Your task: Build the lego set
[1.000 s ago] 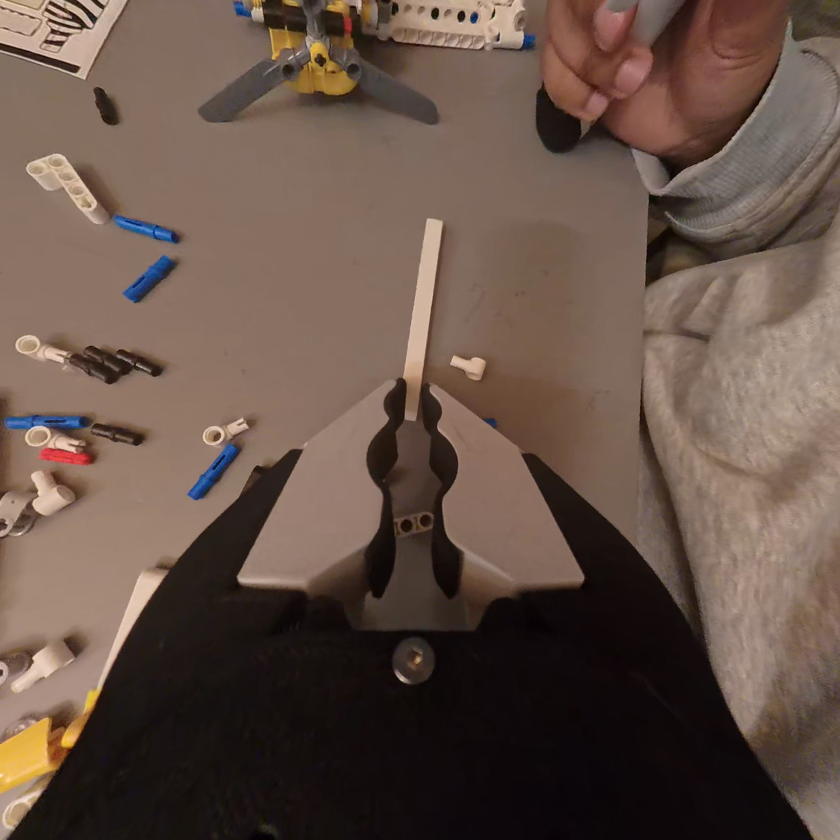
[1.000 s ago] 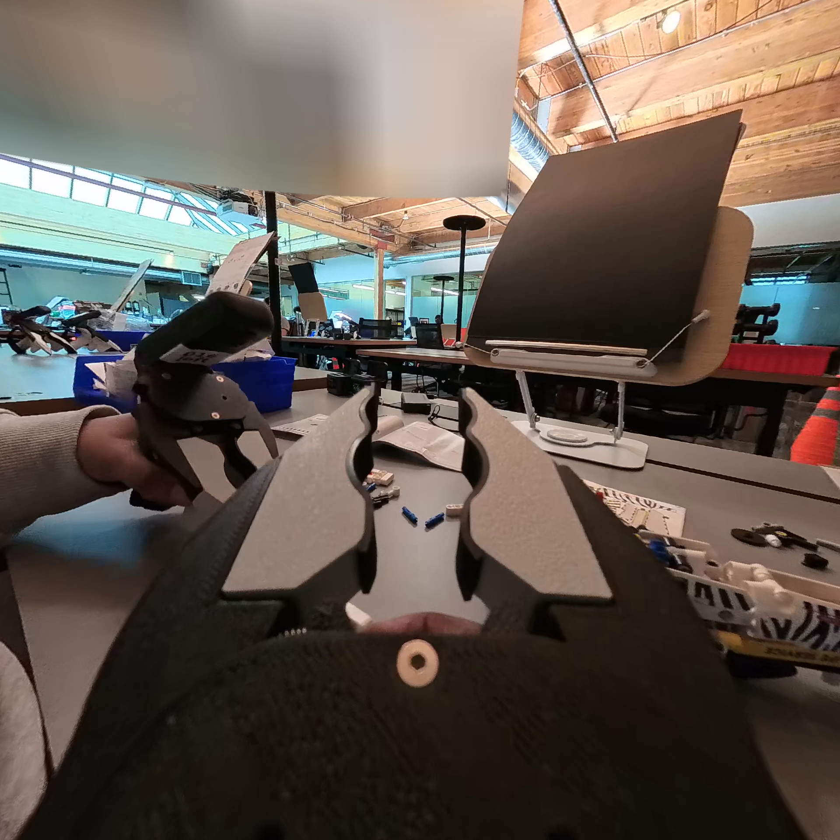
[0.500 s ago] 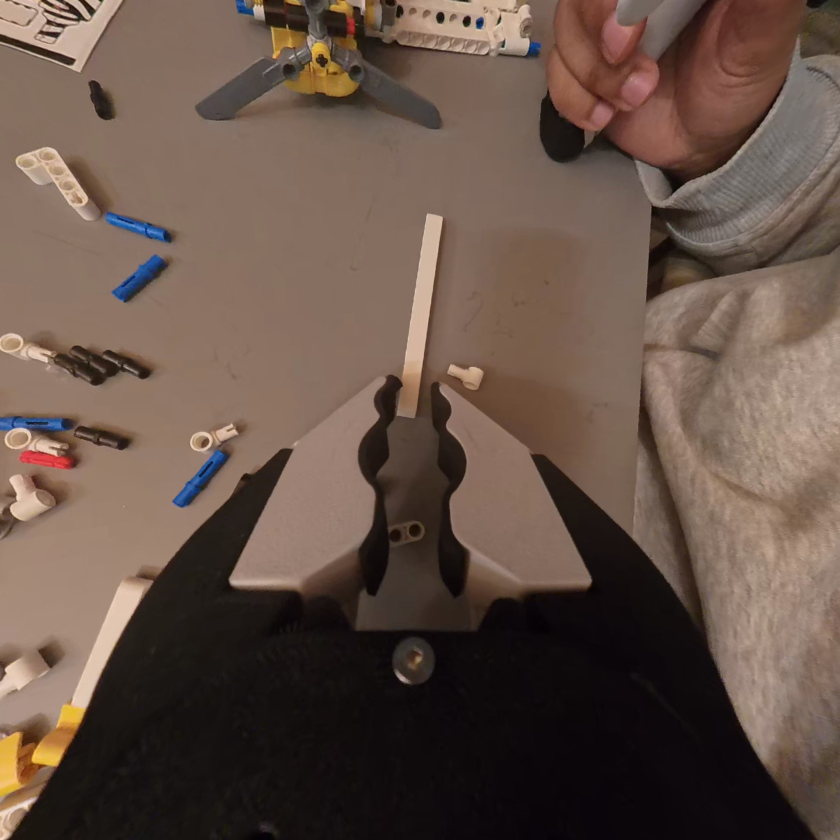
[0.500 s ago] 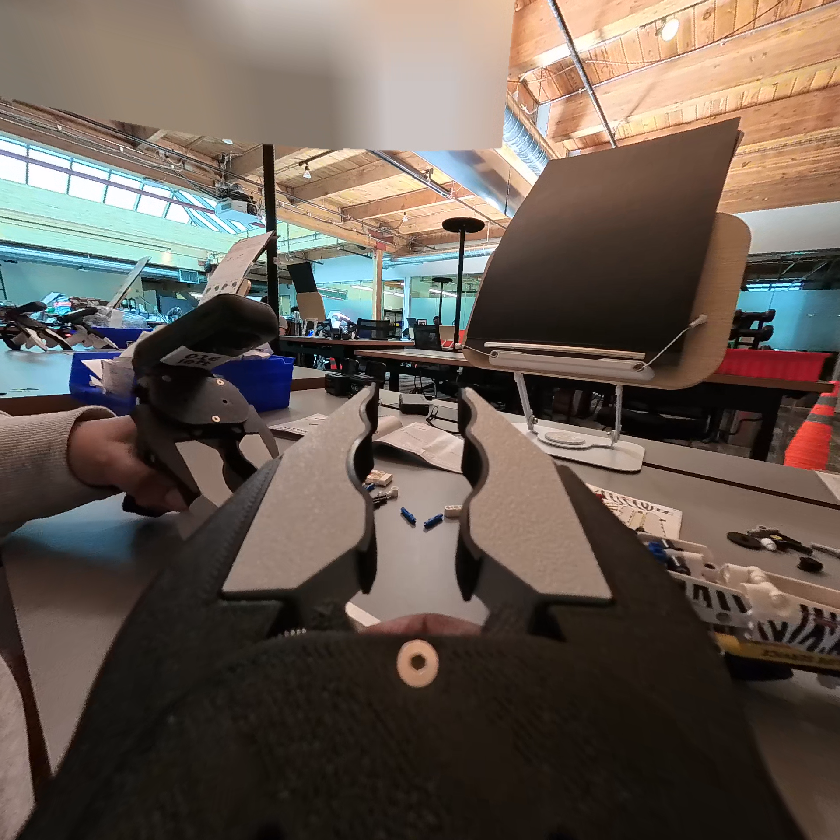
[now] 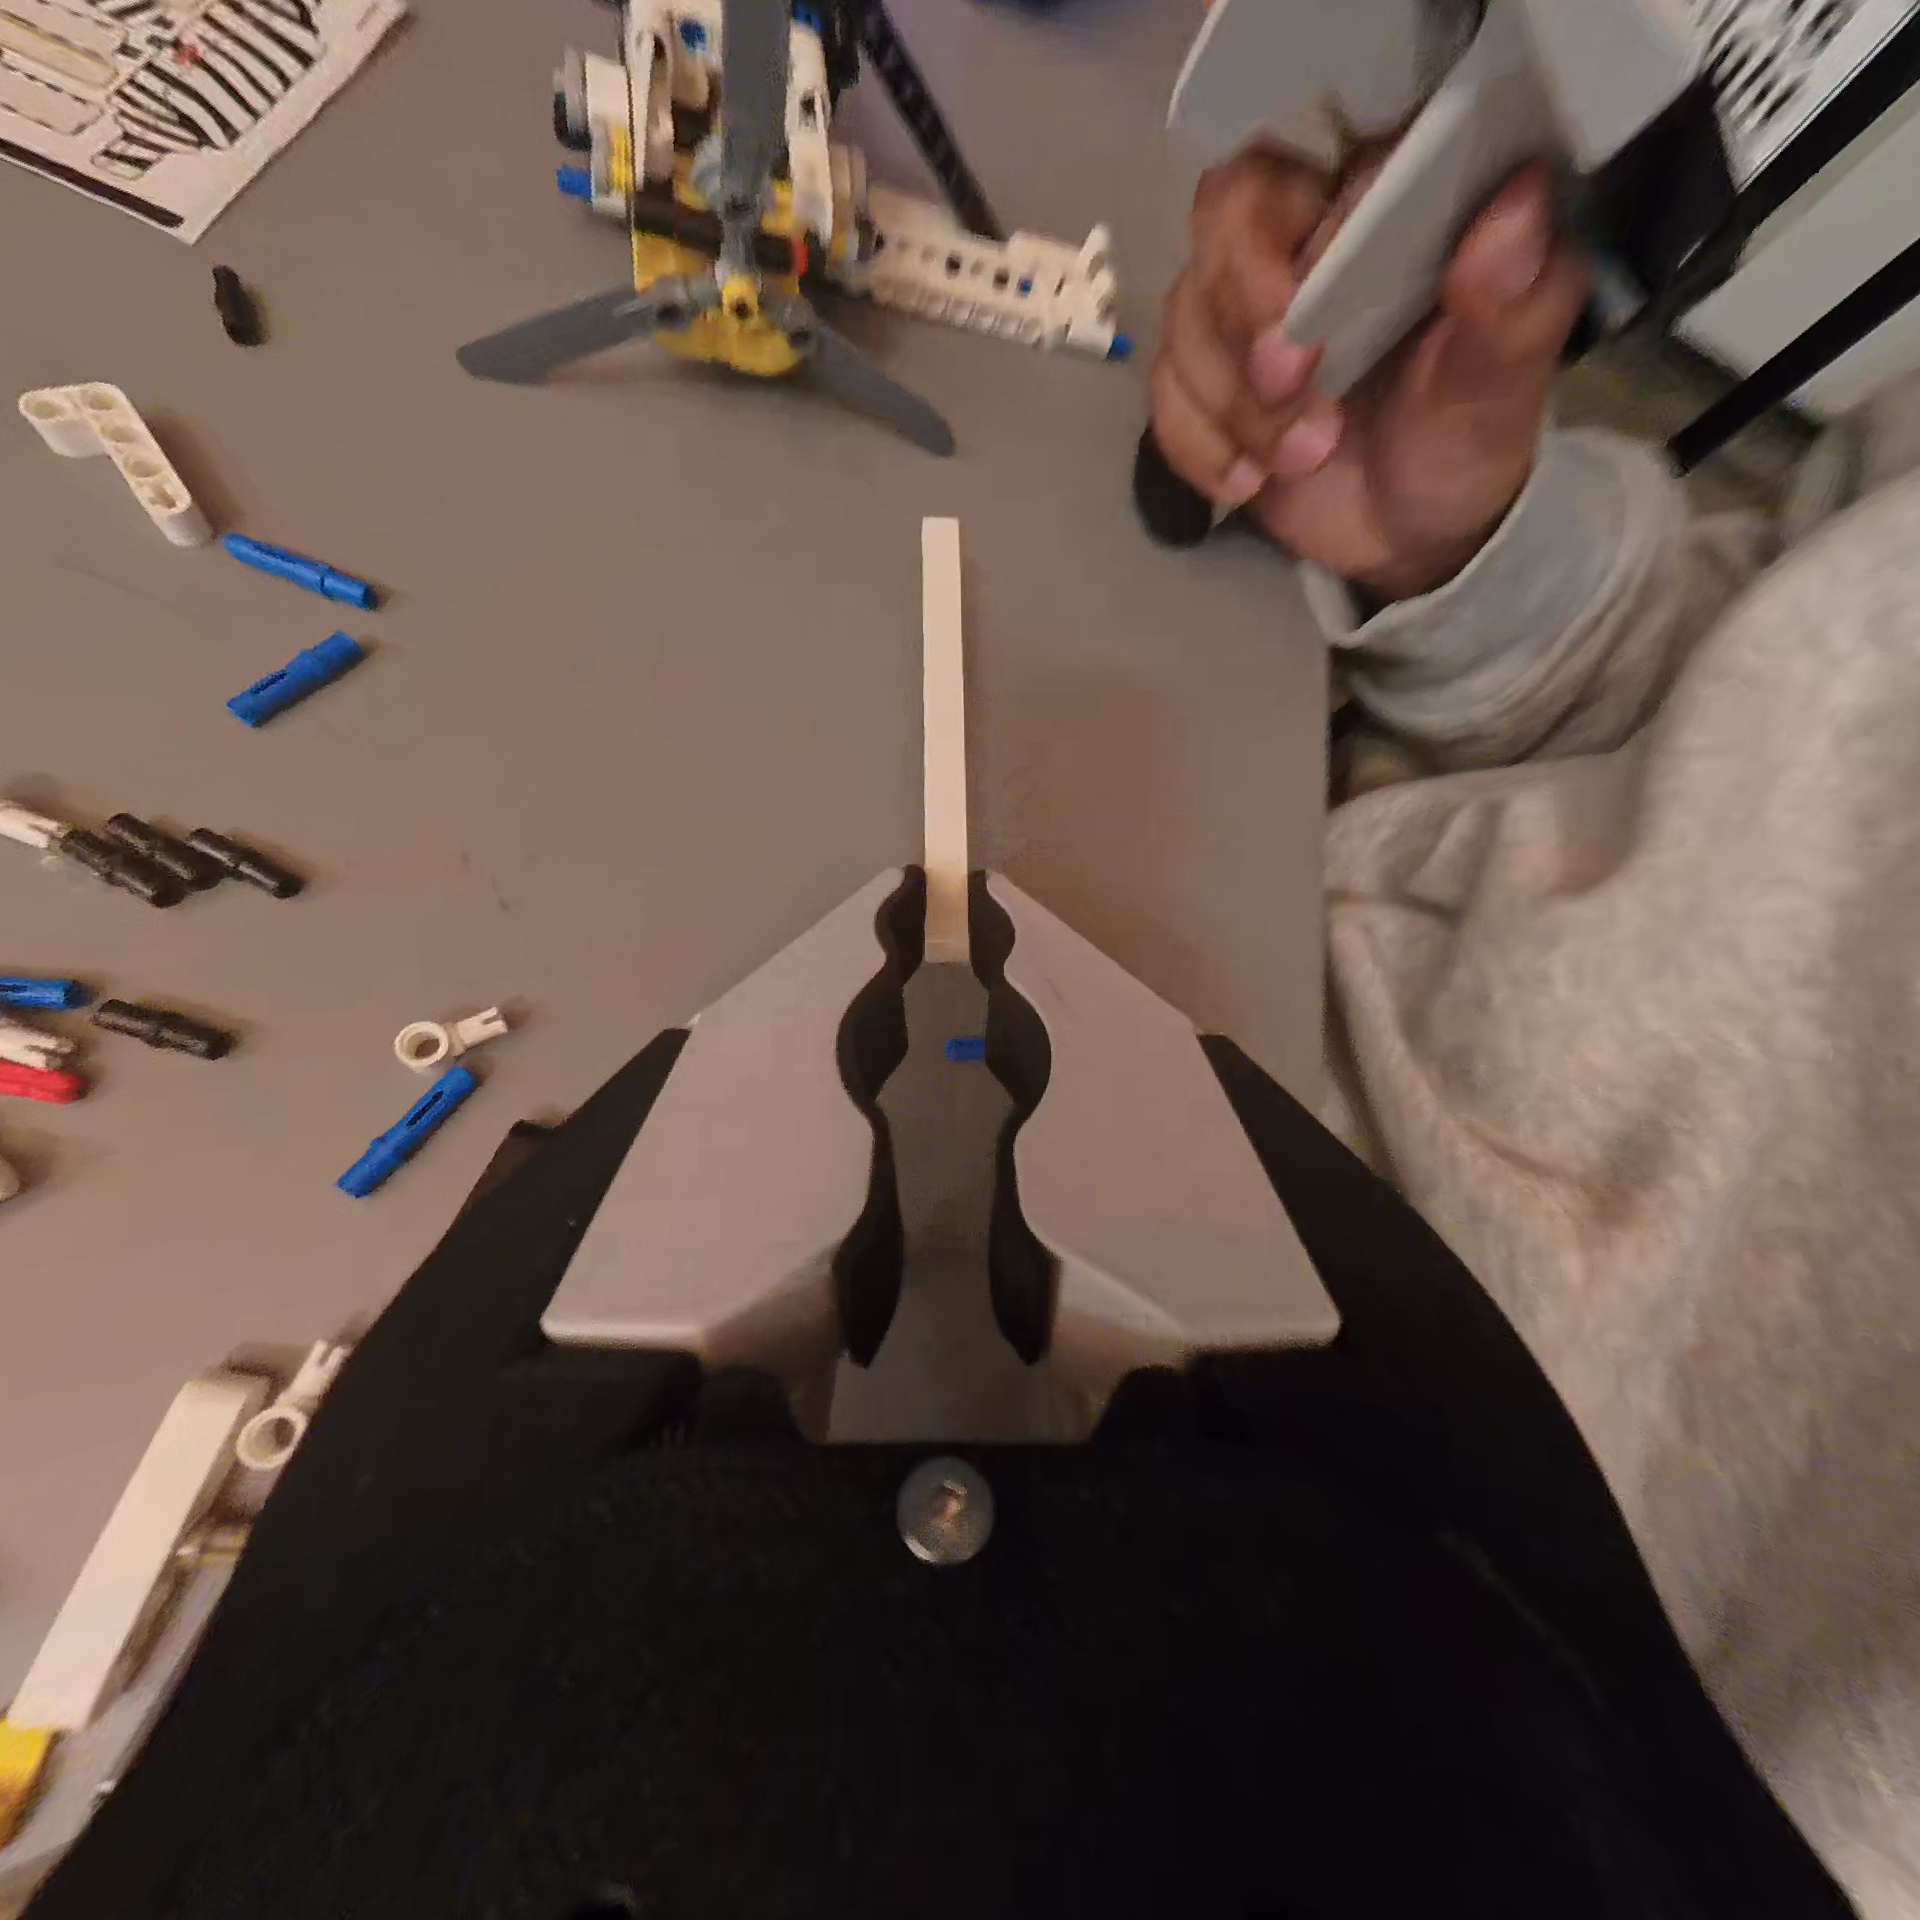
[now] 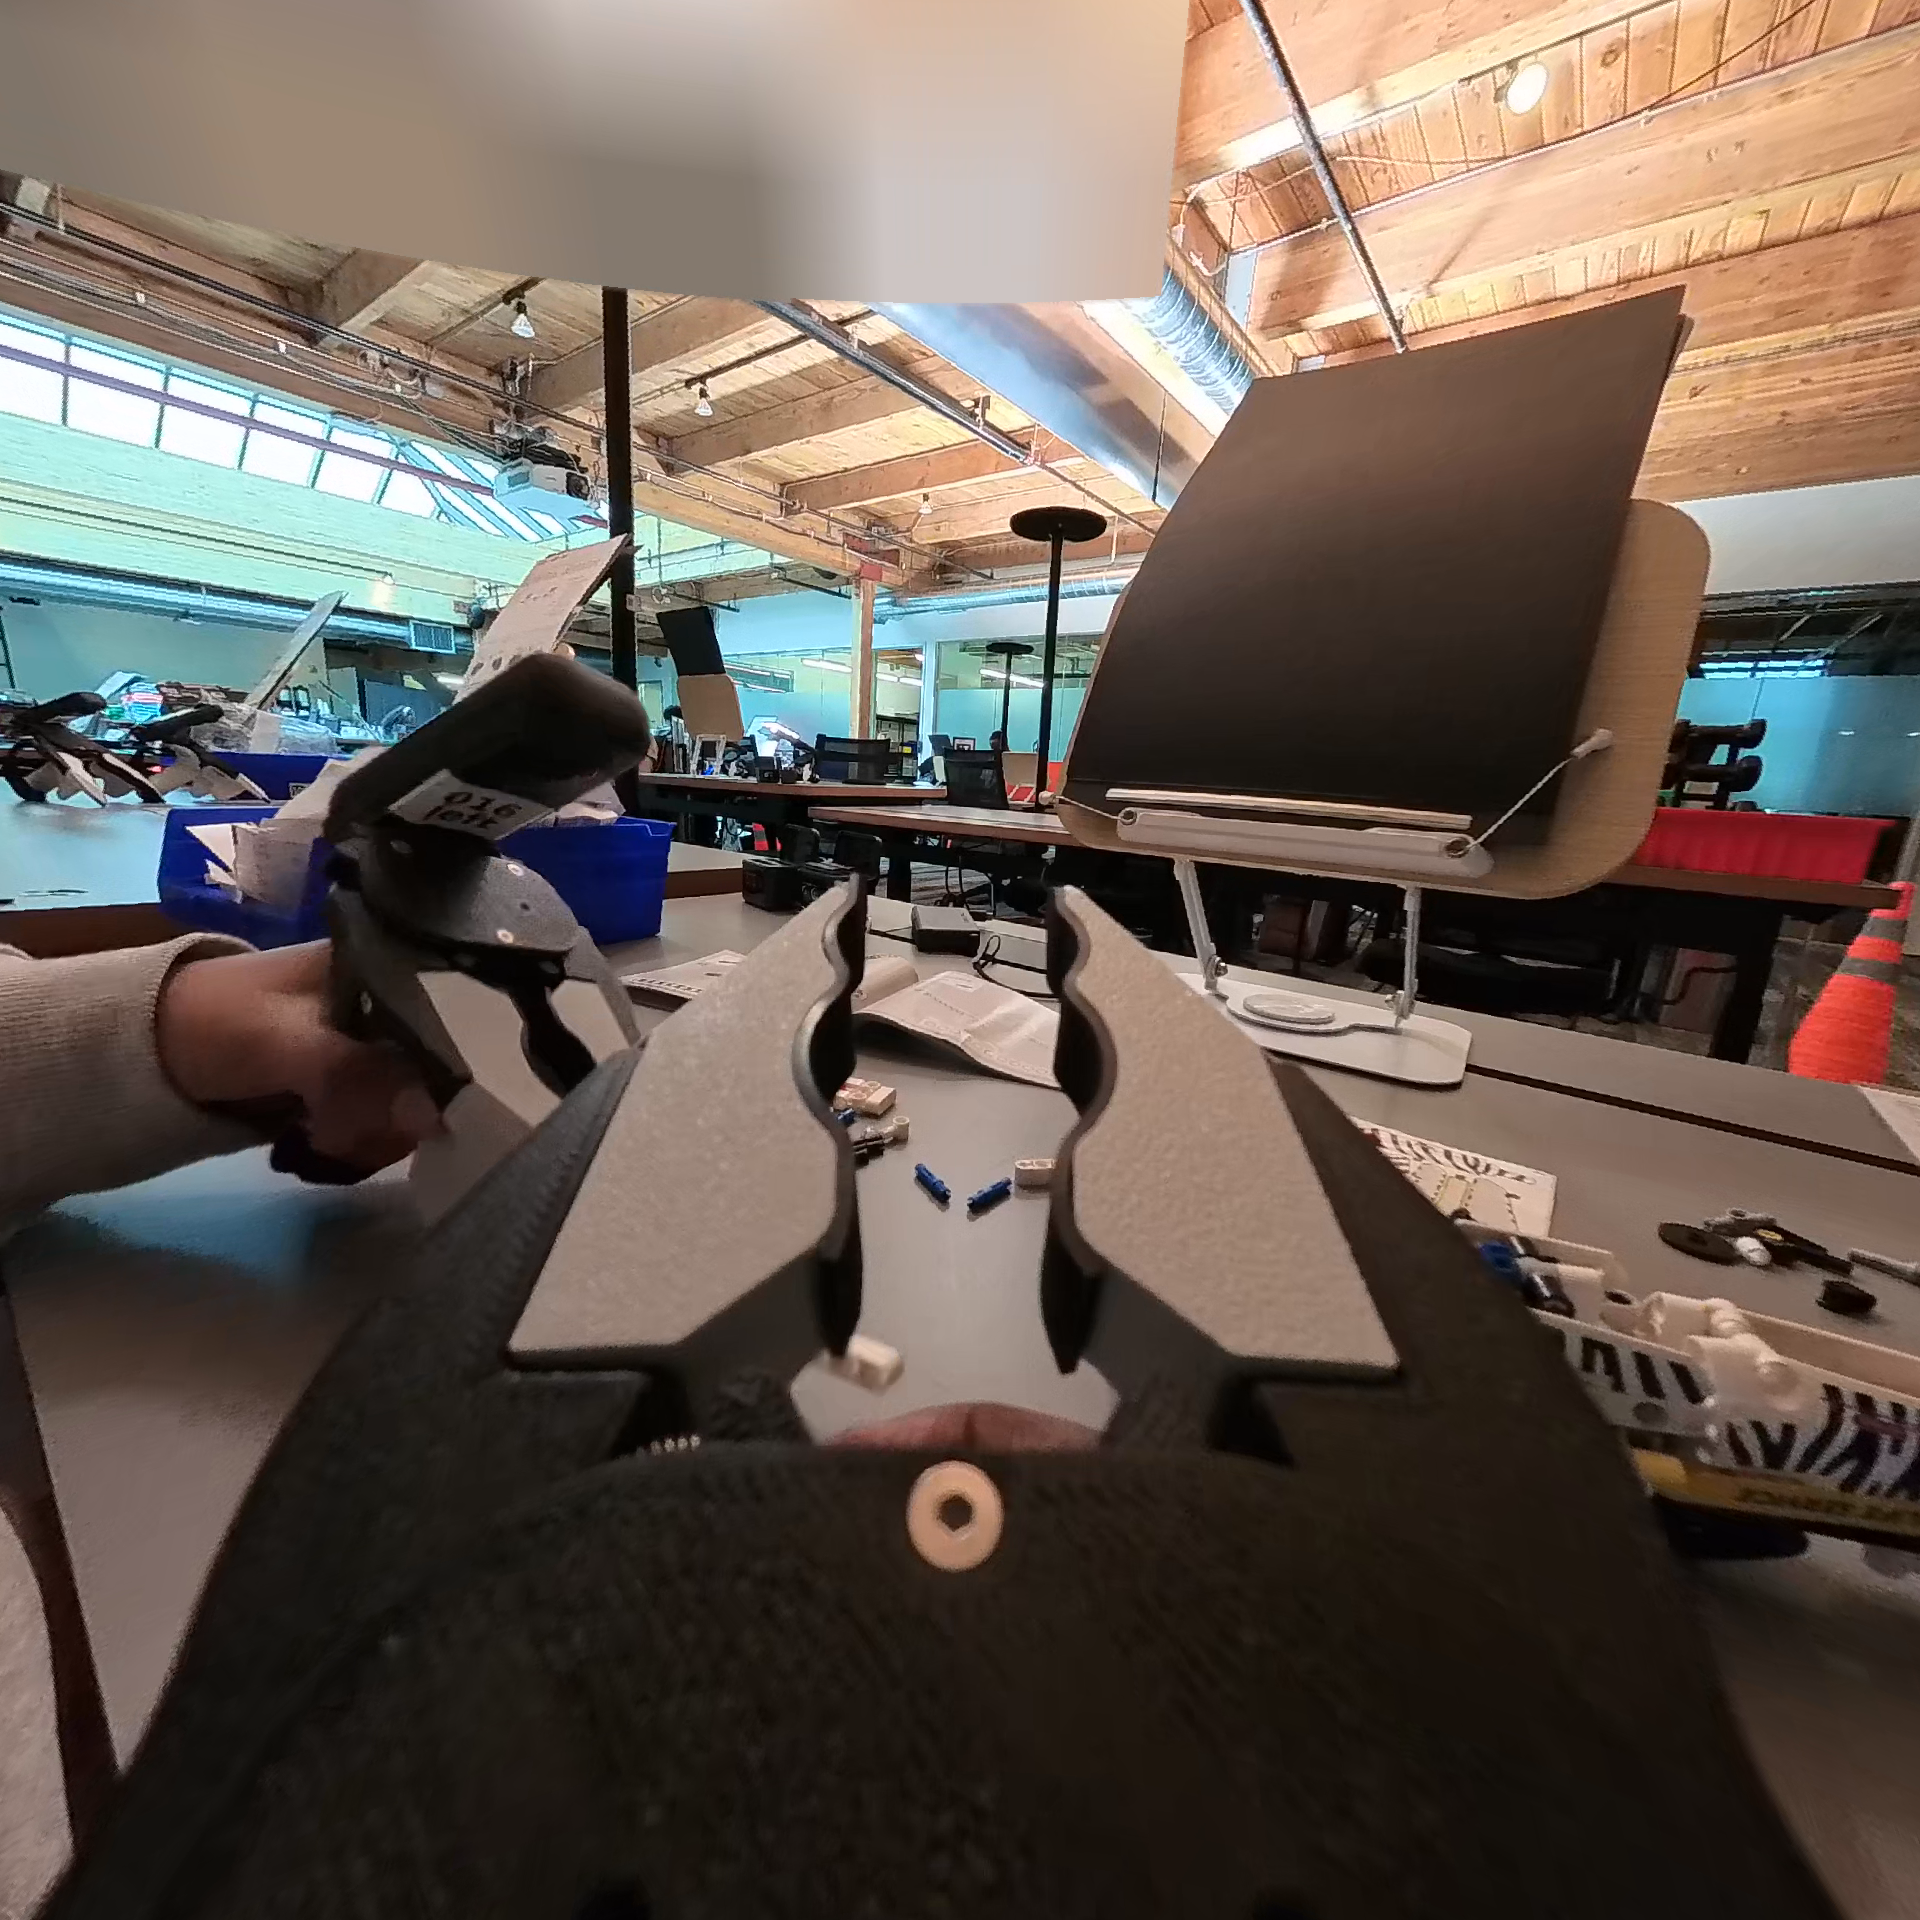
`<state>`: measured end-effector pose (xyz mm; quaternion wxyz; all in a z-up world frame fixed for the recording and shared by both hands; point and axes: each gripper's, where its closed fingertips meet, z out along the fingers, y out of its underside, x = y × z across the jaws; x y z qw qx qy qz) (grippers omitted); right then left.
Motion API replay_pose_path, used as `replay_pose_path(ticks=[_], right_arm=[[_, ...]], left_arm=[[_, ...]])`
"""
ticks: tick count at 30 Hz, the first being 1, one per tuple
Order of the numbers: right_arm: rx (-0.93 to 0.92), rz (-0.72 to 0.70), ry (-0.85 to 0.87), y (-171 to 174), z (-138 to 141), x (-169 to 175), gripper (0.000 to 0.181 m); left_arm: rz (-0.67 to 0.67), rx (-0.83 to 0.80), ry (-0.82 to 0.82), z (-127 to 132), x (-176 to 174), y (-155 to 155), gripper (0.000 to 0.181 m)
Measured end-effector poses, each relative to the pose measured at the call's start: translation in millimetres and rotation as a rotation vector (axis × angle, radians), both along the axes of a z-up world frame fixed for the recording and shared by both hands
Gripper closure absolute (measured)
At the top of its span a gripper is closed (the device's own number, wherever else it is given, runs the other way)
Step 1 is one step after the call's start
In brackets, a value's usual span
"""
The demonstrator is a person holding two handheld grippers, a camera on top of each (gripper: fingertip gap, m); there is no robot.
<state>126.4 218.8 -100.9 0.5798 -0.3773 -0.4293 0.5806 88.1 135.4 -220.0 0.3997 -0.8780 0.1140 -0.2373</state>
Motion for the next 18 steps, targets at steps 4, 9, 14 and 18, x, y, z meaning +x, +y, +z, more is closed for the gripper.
replay_pose_path(ticks=[4,9,14,18], right_arm=[[0.074,0.11,-0.087,-16.3,-8.2,-4.7,0.147],[0.562,0.198,-0.385,-47.6,-43.7,-16.0,0.147],[0.916,0.308,-0.571,-61.4,-86.3,-21.4,0.157],[1.067,0.298,-0.589,-62.4,-95.7,-25.5,0.161]], left_arm=[[0.057,-0.053,-0.321,20.3,-2.5,0.1,0.175],[0.068,-0.111,-0.632,40.8,-4.0,-5.0,0.175],[0.046,-0.183,-0.579,32.1,5.1,-11.5,0.175],[0.036,-0.201,-0.543,27.7,10.6,-11.4,0.175]])
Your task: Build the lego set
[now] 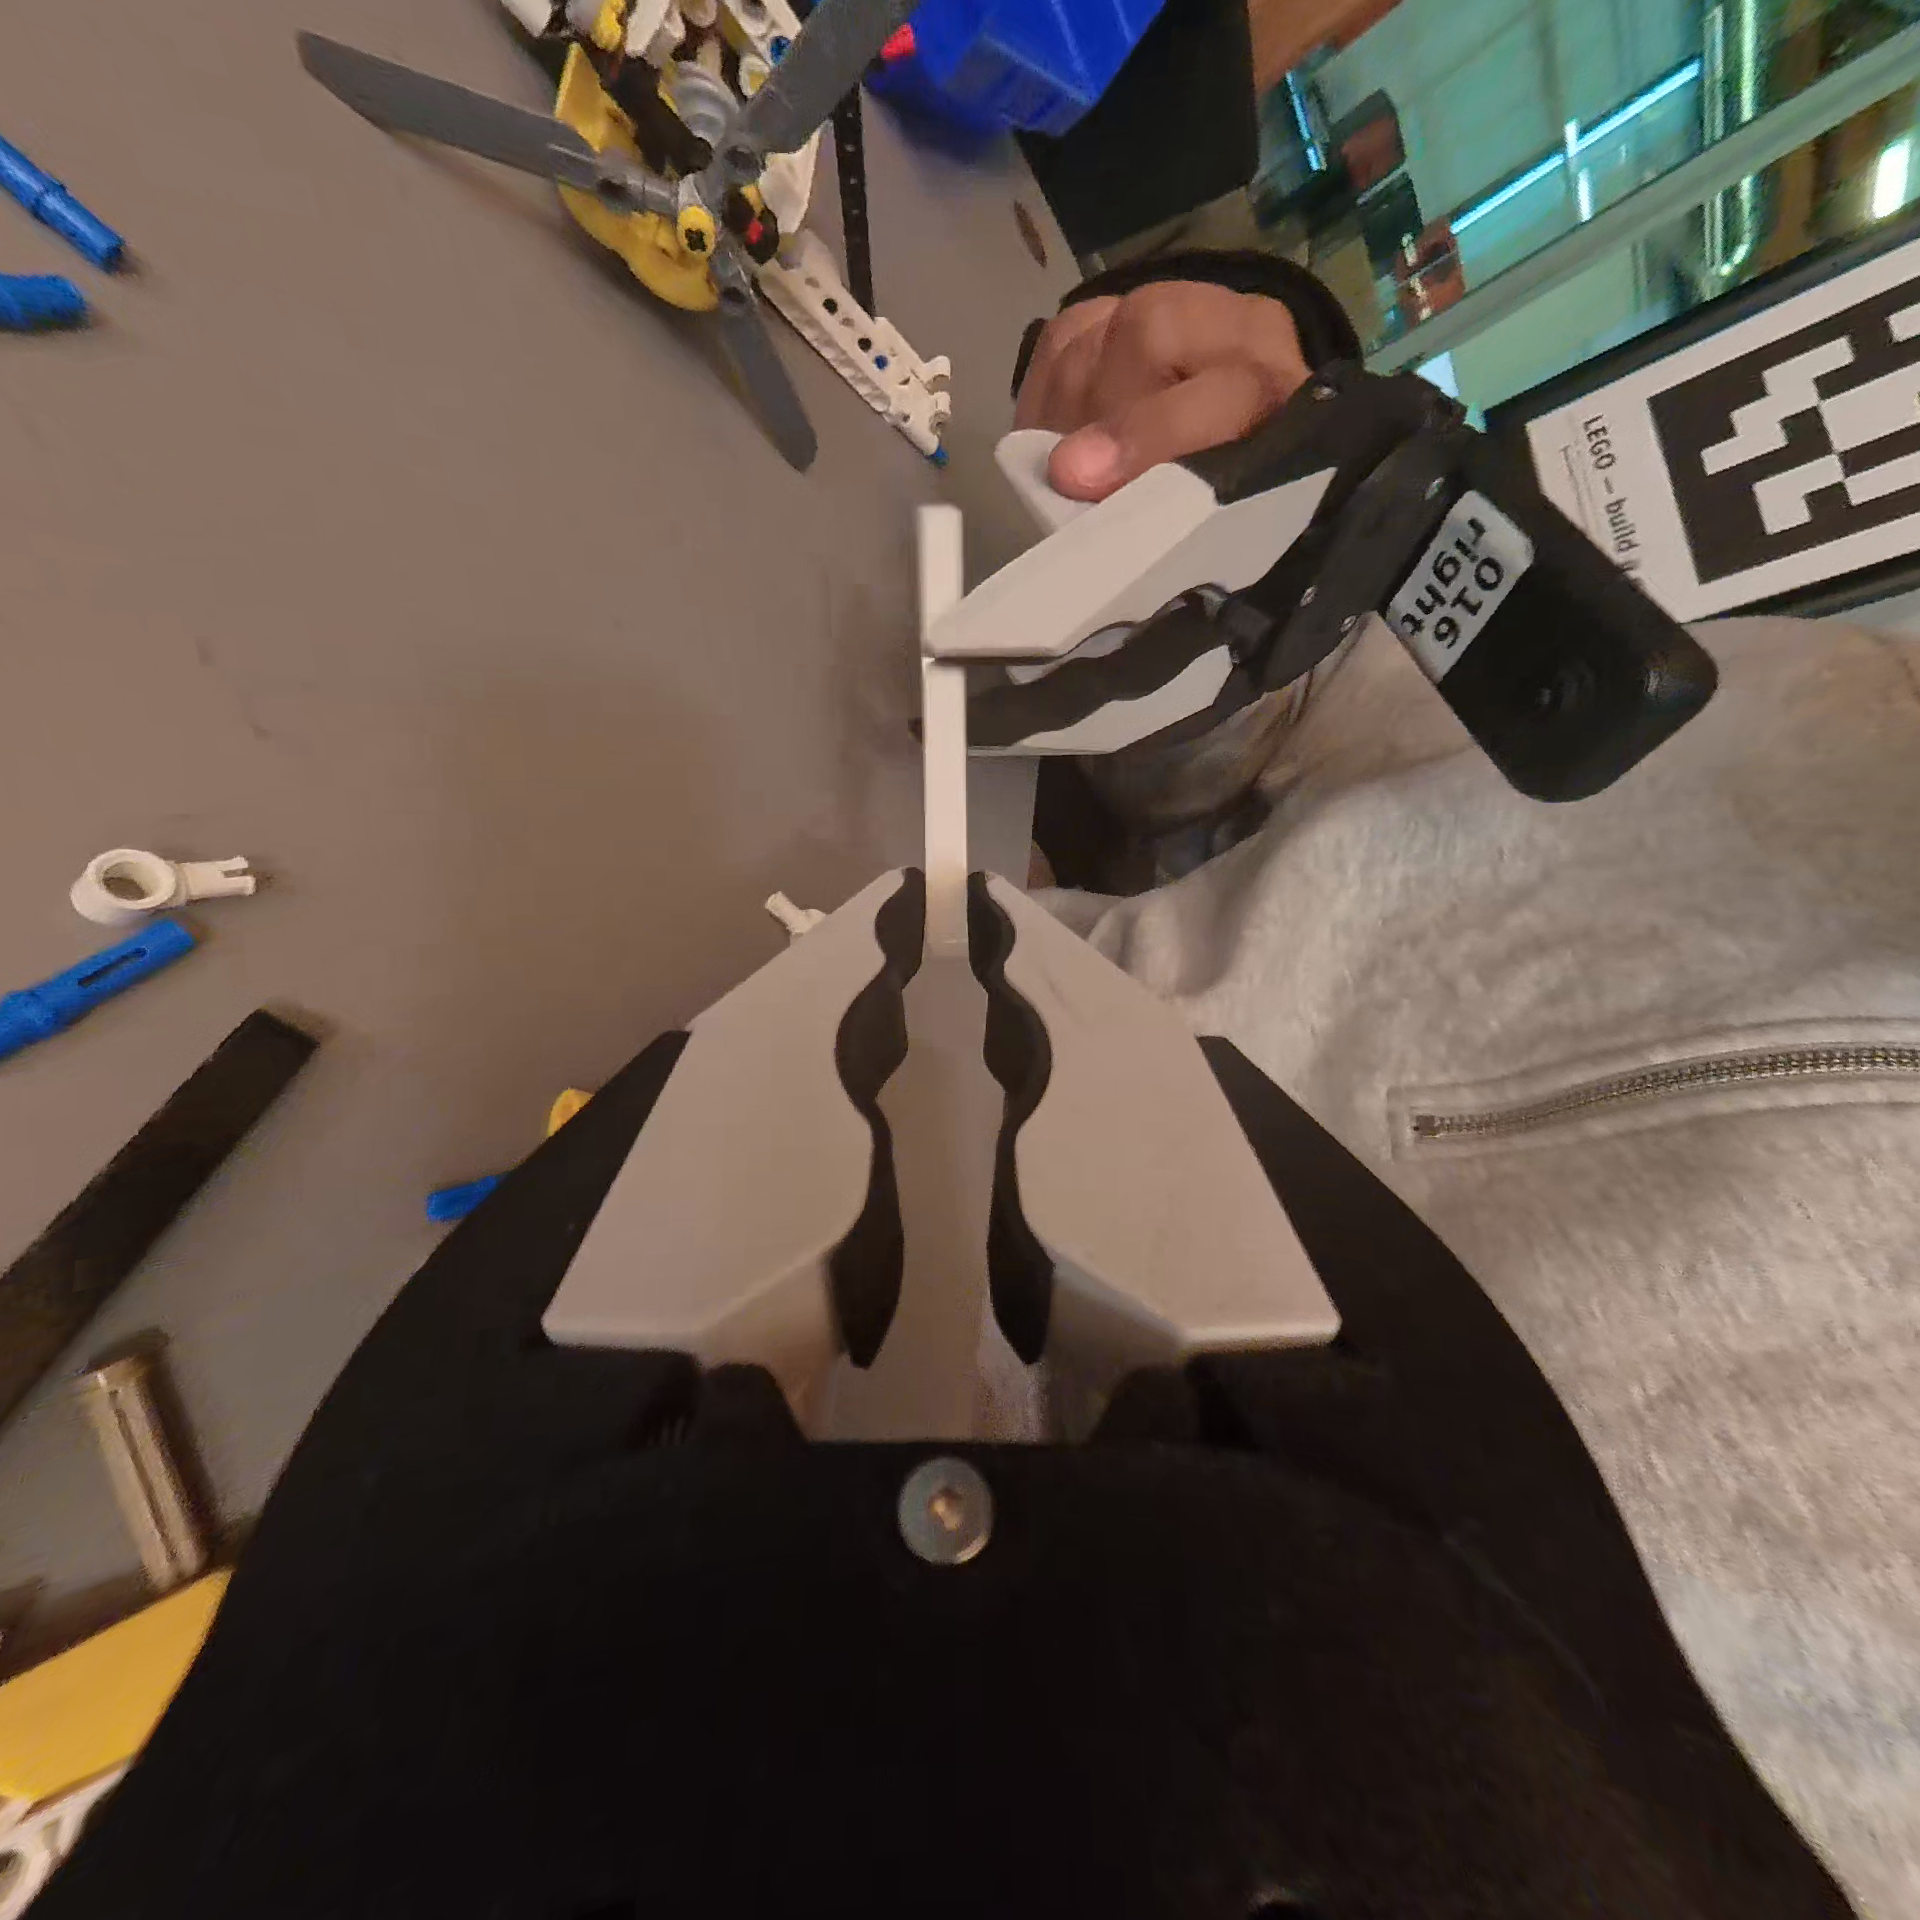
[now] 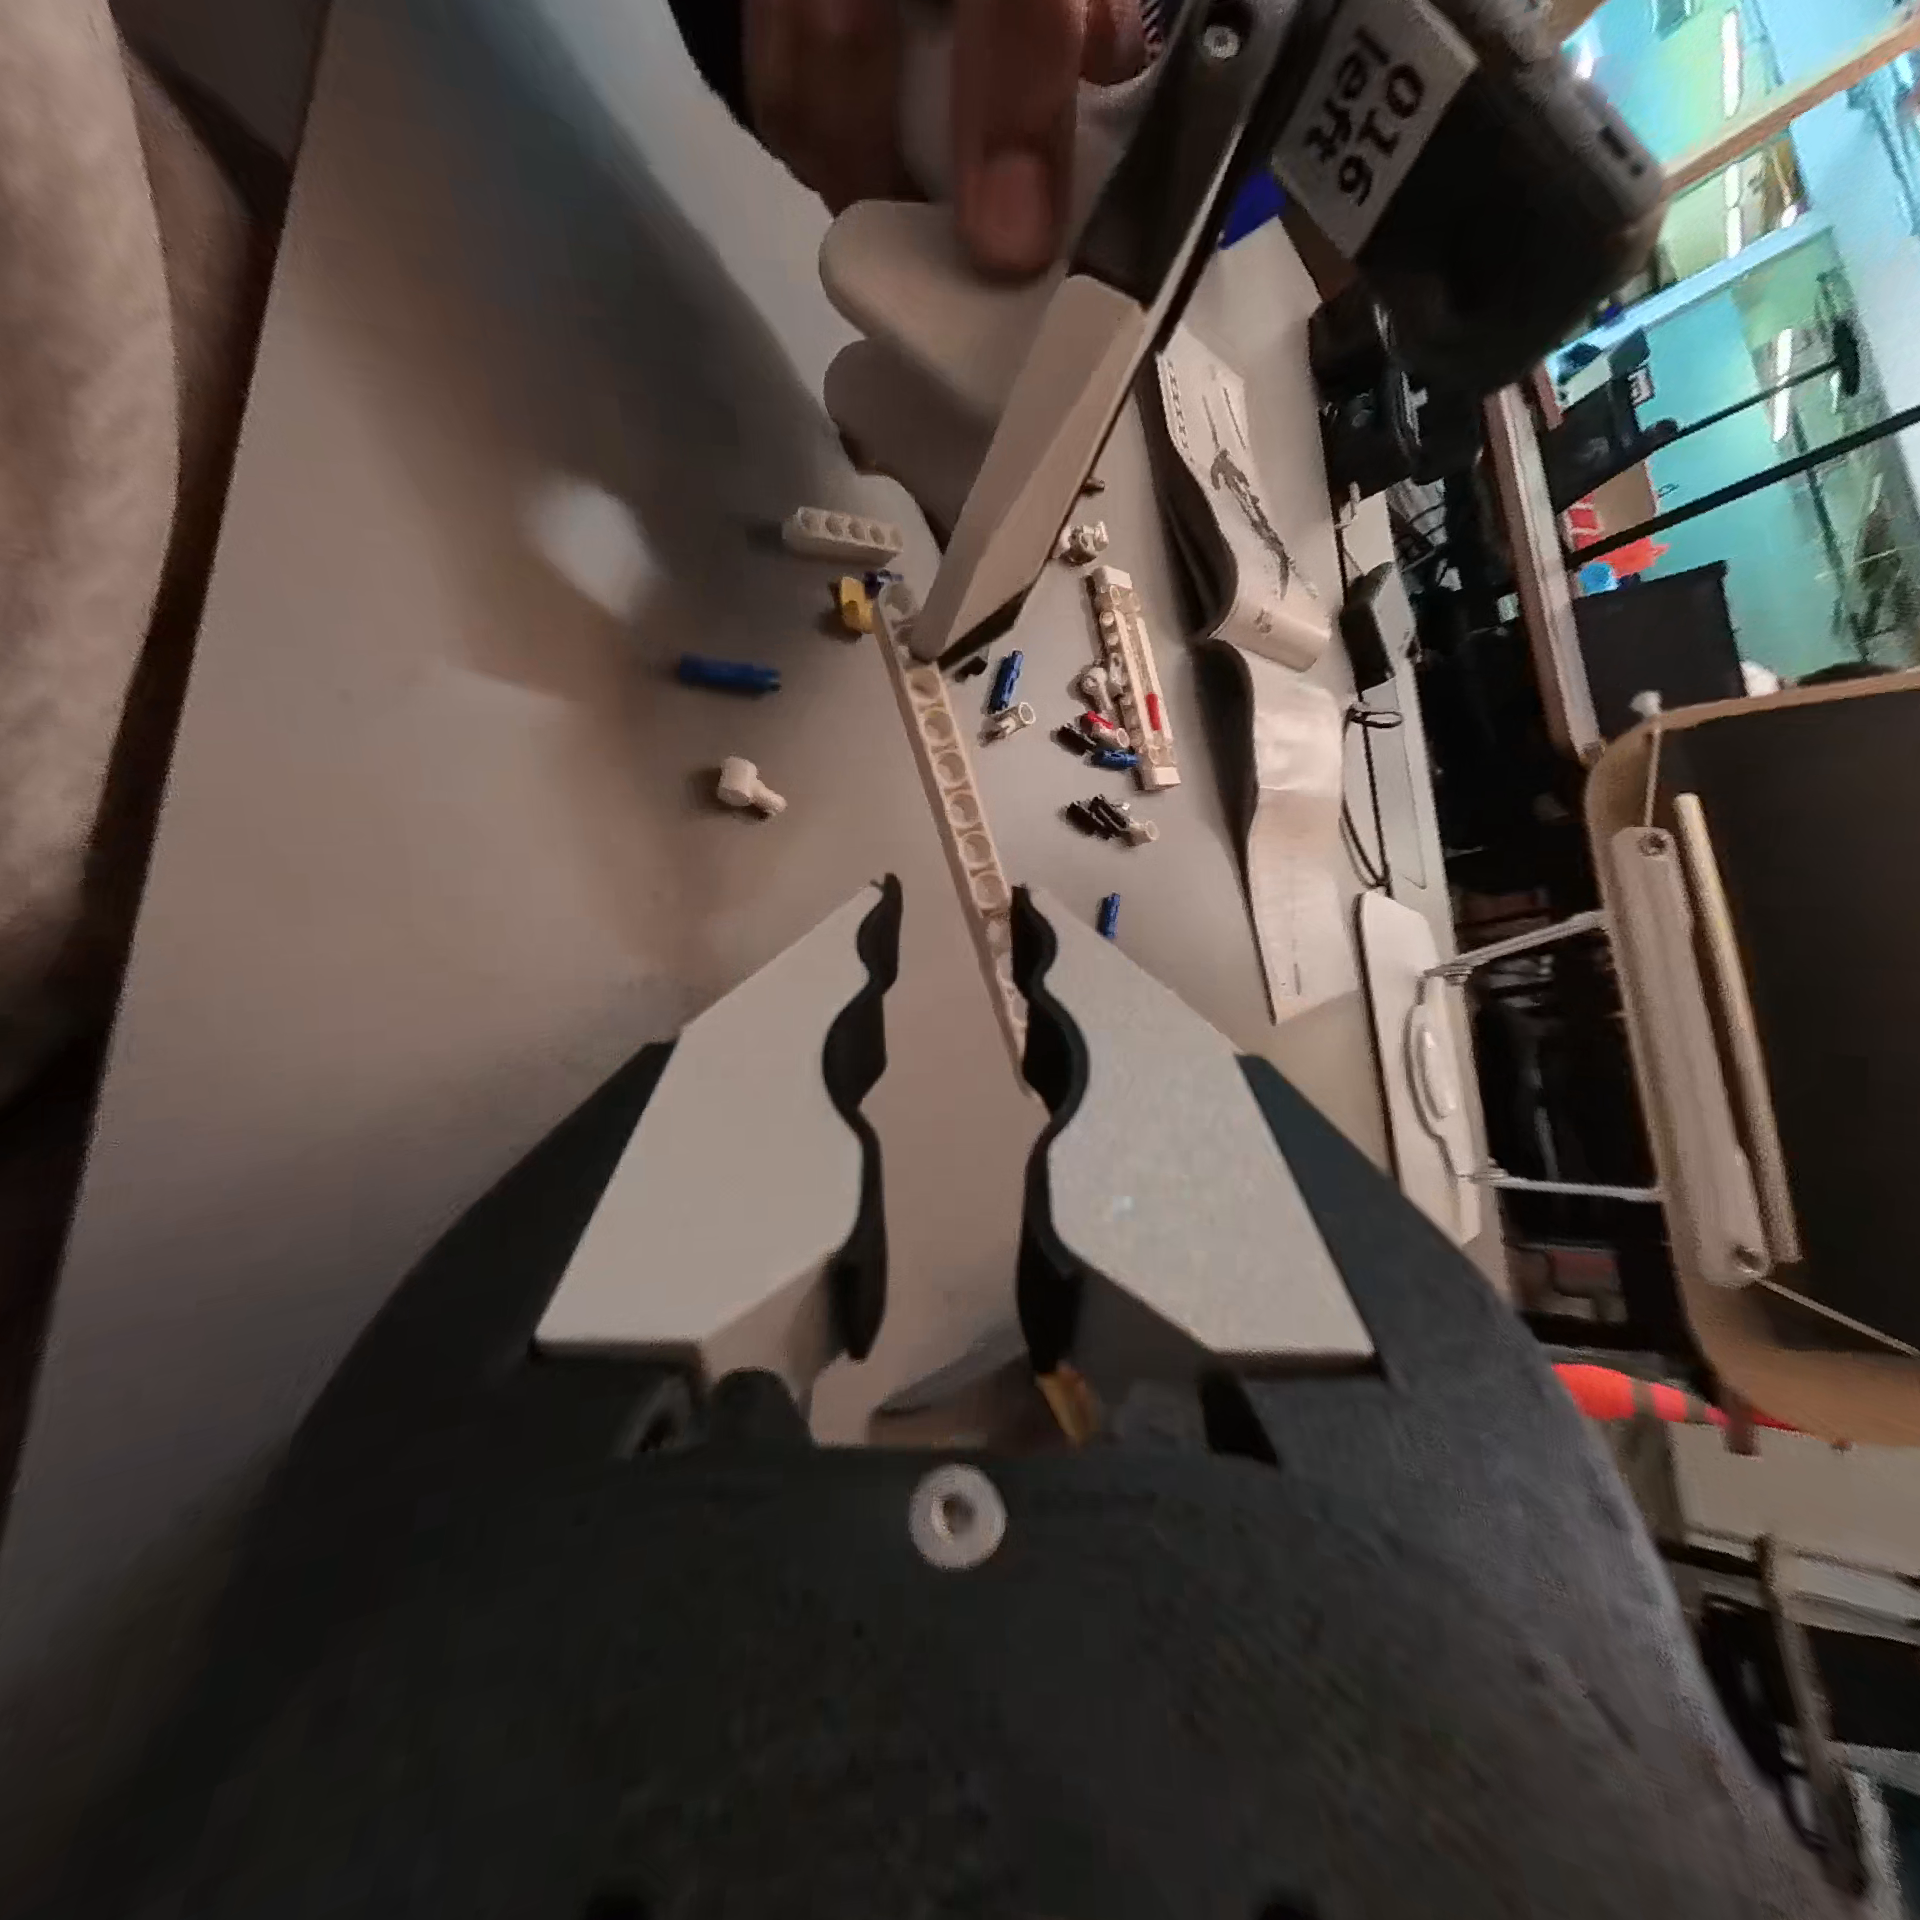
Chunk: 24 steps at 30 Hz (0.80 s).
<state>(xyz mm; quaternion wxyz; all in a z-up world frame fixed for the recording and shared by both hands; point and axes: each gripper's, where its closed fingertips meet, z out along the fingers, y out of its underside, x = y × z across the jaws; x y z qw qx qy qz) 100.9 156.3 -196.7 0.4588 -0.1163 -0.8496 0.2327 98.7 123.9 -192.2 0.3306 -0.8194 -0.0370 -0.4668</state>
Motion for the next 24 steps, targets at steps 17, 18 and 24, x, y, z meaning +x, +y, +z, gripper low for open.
replay_pose_path(ticks=[17,18,24], right_arm=[[-0.237,-0.181,-0.516,16.2,-42.7,-0.1,0.175],[-0.242,-0.182,-0.535,16.2,-44.9,-0.7,0.175],[-0.276,-0.185,-0.501,19.6,-44.2,-6.2,0.153]], left_arm=[[0.217,0.076,0.383,-18.0,-49.0,18.0,0.141],[0.22,0.083,0.401,-17.8,-49.4,18.9,0.141],[0.241,0.13,0.44,-14.8,-53.2,20.3,0.142]])
